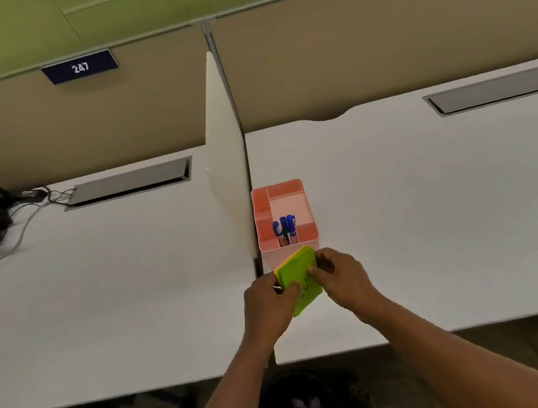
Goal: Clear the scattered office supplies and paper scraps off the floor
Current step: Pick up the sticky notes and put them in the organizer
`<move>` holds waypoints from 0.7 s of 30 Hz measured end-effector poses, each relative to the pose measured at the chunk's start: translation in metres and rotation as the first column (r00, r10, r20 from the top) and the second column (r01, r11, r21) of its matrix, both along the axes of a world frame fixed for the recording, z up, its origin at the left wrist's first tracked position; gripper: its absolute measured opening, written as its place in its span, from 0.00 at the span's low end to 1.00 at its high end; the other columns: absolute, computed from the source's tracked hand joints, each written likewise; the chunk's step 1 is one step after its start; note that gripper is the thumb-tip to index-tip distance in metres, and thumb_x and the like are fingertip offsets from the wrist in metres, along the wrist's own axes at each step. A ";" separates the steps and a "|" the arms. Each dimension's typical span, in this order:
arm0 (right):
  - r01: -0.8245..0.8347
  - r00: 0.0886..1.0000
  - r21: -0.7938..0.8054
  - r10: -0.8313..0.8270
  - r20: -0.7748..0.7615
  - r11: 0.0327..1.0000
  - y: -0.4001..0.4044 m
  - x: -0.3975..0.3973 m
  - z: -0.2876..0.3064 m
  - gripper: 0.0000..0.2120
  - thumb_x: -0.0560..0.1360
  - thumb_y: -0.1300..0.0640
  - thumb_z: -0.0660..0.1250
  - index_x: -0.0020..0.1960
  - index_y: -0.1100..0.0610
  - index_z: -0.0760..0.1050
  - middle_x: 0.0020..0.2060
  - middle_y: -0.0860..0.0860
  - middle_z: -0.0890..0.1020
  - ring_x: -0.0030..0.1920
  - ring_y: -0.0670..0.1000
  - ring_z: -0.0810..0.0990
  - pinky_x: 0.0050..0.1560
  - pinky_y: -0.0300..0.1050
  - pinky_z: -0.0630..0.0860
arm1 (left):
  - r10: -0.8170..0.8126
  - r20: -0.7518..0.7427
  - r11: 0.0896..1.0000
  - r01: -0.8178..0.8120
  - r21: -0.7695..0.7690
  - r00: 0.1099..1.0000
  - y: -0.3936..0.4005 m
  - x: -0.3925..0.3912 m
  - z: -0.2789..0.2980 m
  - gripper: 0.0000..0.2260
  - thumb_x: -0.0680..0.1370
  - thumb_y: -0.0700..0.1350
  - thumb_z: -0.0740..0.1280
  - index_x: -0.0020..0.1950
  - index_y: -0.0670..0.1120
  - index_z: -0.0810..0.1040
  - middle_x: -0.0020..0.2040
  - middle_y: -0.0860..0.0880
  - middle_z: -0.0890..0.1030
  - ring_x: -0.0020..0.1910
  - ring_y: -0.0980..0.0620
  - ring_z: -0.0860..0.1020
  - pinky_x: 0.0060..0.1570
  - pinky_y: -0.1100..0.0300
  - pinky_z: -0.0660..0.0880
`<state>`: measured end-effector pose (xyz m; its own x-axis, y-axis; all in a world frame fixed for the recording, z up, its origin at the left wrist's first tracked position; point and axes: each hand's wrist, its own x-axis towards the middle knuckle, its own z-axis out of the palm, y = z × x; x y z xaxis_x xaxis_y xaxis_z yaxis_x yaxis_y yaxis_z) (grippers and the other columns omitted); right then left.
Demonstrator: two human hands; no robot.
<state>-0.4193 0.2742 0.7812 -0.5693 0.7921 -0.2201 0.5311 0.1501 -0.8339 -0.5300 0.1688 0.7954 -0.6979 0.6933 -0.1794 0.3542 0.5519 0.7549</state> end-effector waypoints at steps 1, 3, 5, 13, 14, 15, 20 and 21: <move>-0.036 0.999 0.042 0.037 -0.013 0.998 0.016 -0.012 0.003 0.11 0.78 0.53 0.66 0.59 0.53 0.77 0.51 0.48 0.82 0.49 0.47 0.78 0.51 0.39 0.73 | 0.029 -0.043 0.999 -0.028 0.021 0.999 0.011 -0.009 0.003 0.03 0.73 0.48 0.71 0.43 0.49 0.80 0.35 0.54 0.79 0.34 0.58 0.77 0.29 0.72 0.68; -0.101 0.994 0.117 0.106 -0.037 0.988 0.047 -0.040 0.012 0.13 0.77 0.54 0.68 0.60 0.53 0.78 0.52 0.48 0.83 0.49 0.46 0.78 0.50 0.36 0.70 | 0.115 -0.114 0.990 -0.105 0.090 0.987 0.032 -0.026 0.010 0.04 0.72 0.45 0.73 0.41 0.49 0.78 0.32 0.54 0.79 0.32 0.58 0.77 0.29 0.72 0.68; -0.159 0.984 0.164 0.171 -0.059 0.974 0.072 -0.067 0.022 0.15 0.76 0.54 0.68 0.63 0.52 0.77 0.54 0.48 0.83 0.50 0.46 0.80 0.50 0.36 0.69 | 0.221 -0.156 0.968 -0.197 0.156 0.963 0.051 -0.039 0.014 0.03 0.71 0.43 0.73 0.43 0.46 0.80 0.34 0.51 0.81 0.32 0.54 0.77 0.31 0.69 0.69; -0.018 0.991 0.163 0.040 -0.129 0.987 0.127 -0.086 0.009 0.08 0.78 0.57 0.64 0.56 0.55 0.78 0.50 0.47 0.83 0.45 0.40 0.76 0.40 0.18 0.65 | 0.563 -0.115 0.823 -0.541 0.174 0.819 0.116 -0.065 -0.015 0.05 0.74 0.42 0.70 0.40 0.43 0.76 0.34 0.49 0.77 0.31 0.50 0.73 0.27 0.68 0.62; -0.001 0.992 0.147 0.020 -0.122 0.989 0.129 -0.083 0.003 0.08 0.78 0.58 0.64 0.55 0.56 0.78 0.50 0.48 0.83 0.45 0.40 0.76 0.40 0.18 0.65 | 0.586 -0.107 0.809 -0.573 0.130 0.803 0.120 -0.066 -0.023 0.06 0.74 0.43 0.70 0.40 0.43 0.75 0.35 0.48 0.78 0.32 0.49 0.72 0.28 0.64 0.63; 0.011 0.994 0.130 0.004 -0.112 0.991 0.130 -0.079 -0.003 0.08 0.78 0.58 0.63 0.55 0.56 0.78 0.50 0.48 0.83 0.46 0.41 0.76 0.41 0.19 0.65 | 0.606 -0.093 0.795 -0.600 0.083 0.790 0.123 -0.066 -0.030 0.07 0.74 0.43 0.70 0.39 0.44 0.74 0.35 0.47 0.78 0.33 0.47 0.73 0.30 0.62 0.64; 0.055 0.996 0.096 -0.048 -0.070 0.994 0.135 -0.068 -0.027 0.10 0.79 0.59 0.62 0.58 0.56 0.77 0.56 0.50 0.82 0.52 0.45 0.78 0.53 0.35 0.70 | 0.612 -0.021 0.788 -0.613 -0.058 0.790 0.128 -0.069 -0.063 0.07 0.74 0.47 0.71 0.45 0.44 0.79 0.42 0.45 0.81 0.39 0.47 0.77 0.34 0.60 0.70; 0.062 0.997 0.100 -0.056 -0.061 0.993 0.137 -0.066 -0.031 0.11 0.79 0.58 0.62 0.59 0.56 0.77 0.57 0.50 0.81 0.53 0.46 0.79 0.53 0.36 0.70 | 0.606 -0.021 0.793 -0.606 -0.065 0.795 0.128 -0.070 -0.068 0.09 0.74 0.48 0.72 0.48 0.44 0.80 0.45 0.45 0.81 0.39 0.49 0.76 0.33 0.62 0.69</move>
<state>-0.4848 0.4108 0.7503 -0.5304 0.8413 -0.1044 0.4926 0.2056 -0.8456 -0.5999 0.2970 0.7278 -0.9710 0.1148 -0.2098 -0.0704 0.7010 0.7097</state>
